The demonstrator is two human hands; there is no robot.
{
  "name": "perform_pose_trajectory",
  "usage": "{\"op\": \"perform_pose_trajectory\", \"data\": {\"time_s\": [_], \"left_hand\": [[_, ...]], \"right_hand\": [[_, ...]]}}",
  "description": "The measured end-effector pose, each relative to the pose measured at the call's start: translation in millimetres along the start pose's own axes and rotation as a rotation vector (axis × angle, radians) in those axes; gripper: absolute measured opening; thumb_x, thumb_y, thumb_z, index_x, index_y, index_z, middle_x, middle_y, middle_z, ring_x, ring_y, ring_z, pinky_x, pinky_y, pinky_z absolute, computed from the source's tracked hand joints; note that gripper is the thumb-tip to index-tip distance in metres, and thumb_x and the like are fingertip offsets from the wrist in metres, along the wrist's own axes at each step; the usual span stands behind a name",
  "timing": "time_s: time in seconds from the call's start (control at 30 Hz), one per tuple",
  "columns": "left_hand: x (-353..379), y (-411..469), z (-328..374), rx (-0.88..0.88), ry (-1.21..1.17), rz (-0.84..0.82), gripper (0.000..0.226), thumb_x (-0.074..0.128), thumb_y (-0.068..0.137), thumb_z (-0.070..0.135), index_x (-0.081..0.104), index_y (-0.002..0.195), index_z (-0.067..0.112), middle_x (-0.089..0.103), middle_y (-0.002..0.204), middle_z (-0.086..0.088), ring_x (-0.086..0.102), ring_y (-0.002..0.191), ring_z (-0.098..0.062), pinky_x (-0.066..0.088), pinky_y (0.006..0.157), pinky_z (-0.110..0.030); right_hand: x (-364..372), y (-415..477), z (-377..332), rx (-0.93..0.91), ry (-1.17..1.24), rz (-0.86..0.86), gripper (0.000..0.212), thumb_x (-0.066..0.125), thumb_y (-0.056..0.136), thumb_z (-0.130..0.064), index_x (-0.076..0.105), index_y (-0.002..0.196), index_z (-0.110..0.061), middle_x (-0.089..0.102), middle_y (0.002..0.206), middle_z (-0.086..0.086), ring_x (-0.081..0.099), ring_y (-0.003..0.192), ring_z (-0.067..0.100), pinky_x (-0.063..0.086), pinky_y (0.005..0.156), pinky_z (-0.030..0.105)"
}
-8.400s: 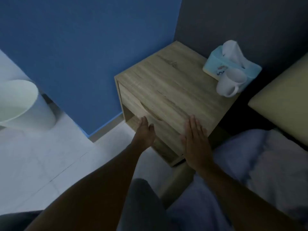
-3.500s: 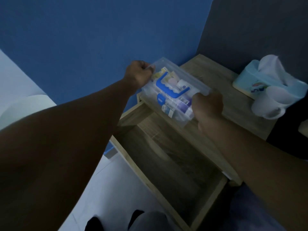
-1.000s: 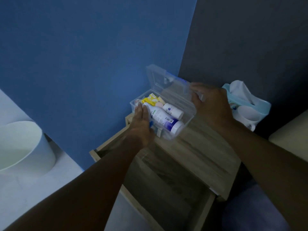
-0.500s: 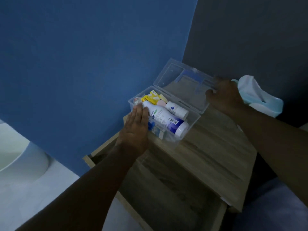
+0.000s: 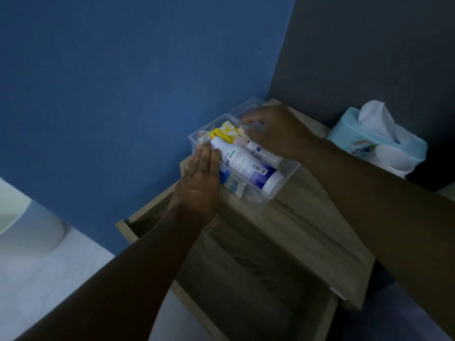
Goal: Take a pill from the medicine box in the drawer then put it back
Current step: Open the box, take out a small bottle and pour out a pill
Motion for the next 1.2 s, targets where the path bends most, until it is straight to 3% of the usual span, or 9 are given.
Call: {"op": "perform_pose_trajectory", "data": {"time_s": [0.07,0.2,0.33,0.47,0.77,0.9,1.03,1.13,1.2], "left_hand": [[-0.8,-0.4,0.8,-0.003,0.001,-0.014,0.093,0.057,0.083,0.003,0.000,0.155,0.014,-0.009,0.164,-0.008,-0.010,0.150,-0.024,0.007,0.121,-0.038],[-1.5,-1.0,3.2,-0.005,-0.006,-0.024,0.094,0.058,0.084,0.003,-0.002,0.155,0.013,-0.010,0.164,-0.008,-0.010,0.150,-0.025,0.010,0.121,-0.039],[-1.3,-0.8,3.6,-0.009,-0.015,-0.015,0.092,0.057,0.085,0.003,-0.002,0.155,0.013,-0.011,0.164,-0.008,-0.010,0.150,-0.025,0.013,0.122,-0.041],[-1.3,0.0,3.8,-0.007,-0.014,0.003,0.091,0.057,0.086,0.003,-0.001,0.155,0.012,-0.009,0.164,-0.008,-0.009,0.151,-0.026,0.018,0.121,-0.042],[-0.1,1.5,2.4,-0.025,-0.002,-0.013,0.089,0.057,0.087,0.004,0.002,0.155,0.013,-0.009,0.164,-0.007,-0.009,0.151,-0.025,0.014,0.119,-0.038],[-0.1,1.3,1.7,-0.041,-0.016,-0.054,0.093,0.058,0.084,0.002,0.000,0.156,0.014,-0.014,0.164,-0.006,-0.012,0.150,-0.023,0.010,0.121,-0.039],[-9.2,1.4,8.5,-0.061,-0.010,-0.124,0.096,0.061,0.082,0.007,-0.001,0.156,0.011,-0.017,0.163,-0.010,-0.014,0.150,-0.026,-0.002,0.120,-0.037],[-22.8,-3.8,28.6,-0.078,-0.149,0.007,0.080,0.063,0.084,0.012,0.023,0.153,0.010,-0.006,0.164,-0.014,0.003,0.151,-0.029,0.012,0.121,-0.039],[-31.0,-17.5,50.1,-0.127,-0.390,0.128,0.060,0.061,0.087,0.011,0.041,0.144,0.014,0.010,0.164,-0.009,0.025,0.144,-0.016,0.025,0.111,-0.022]], "right_hand": [[11.0,6.0,-4.6,-0.027,-0.054,-0.127,0.032,0.071,0.087,-0.021,0.071,0.119,-0.016,0.072,0.115,0.002,0.062,0.097,0.011,0.046,0.085,0.023],[24.1,14.8,0.1,-0.011,-0.155,-0.280,0.038,0.067,0.090,-0.022,0.066,0.128,-0.018,0.062,0.134,0.006,0.057,0.120,0.020,0.046,0.102,0.035],[32.2,18.7,1.4,-0.094,-0.230,-0.361,0.025,0.058,0.093,-0.021,0.072,0.093,-0.001,0.071,0.091,0.018,0.065,0.087,0.030,0.051,0.082,0.048],[34.5,19.0,1.2,-0.140,-0.189,-0.317,0.022,0.059,0.093,-0.020,0.075,0.098,-0.006,0.072,0.083,0.017,0.067,0.082,0.030,0.052,0.076,0.043],[25.7,6.7,6.8,-0.054,-0.079,-0.129,0.035,0.062,0.090,-0.016,0.067,0.125,-0.012,0.069,0.119,0.012,0.063,0.107,0.022,0.050,0.093,0.036],[-1.6,-23.1,-9.0,-0.028,0.023,0.096,0.034,0.069,0.084,-0.023,0.071,0.114,-0.009,0.073,0.104,0.009,0.067,0.092,0.018,0.055,0.085,0.036],[-31.5,-74.0,-21.4,0.026,0.067,0.167,0.034,0.075,0.078,-0.031,0.071,0.107,-0.014,0.072,0.096,0.001,0.067,0.081,0.012,0.057,0.077,0.033],[-54.5,-109.9,-21.0,0.027,0.030,0.187,0.027,0.077,0.077,-0.027,0.072,0.100,-0.013,0.070,0.092,0.002,0.065,0.077,0.011,0.057,0.071,0.033],[-66.9,-131.9,-15.5,0.081,0.036,0.201,0.030,0.079,0.077,-0.025,0.072,0.103,-0.011,0.067,0.098,0.006,0.065,0.079,0.014,0.058,0.071,0.031]]}}
Point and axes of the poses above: each hand's wrist, its own y-axis towards the middle knuckle, its own x-axis out of the palm, z = x × y, the point moved 5 cm from there along y, towards the middle knuckle
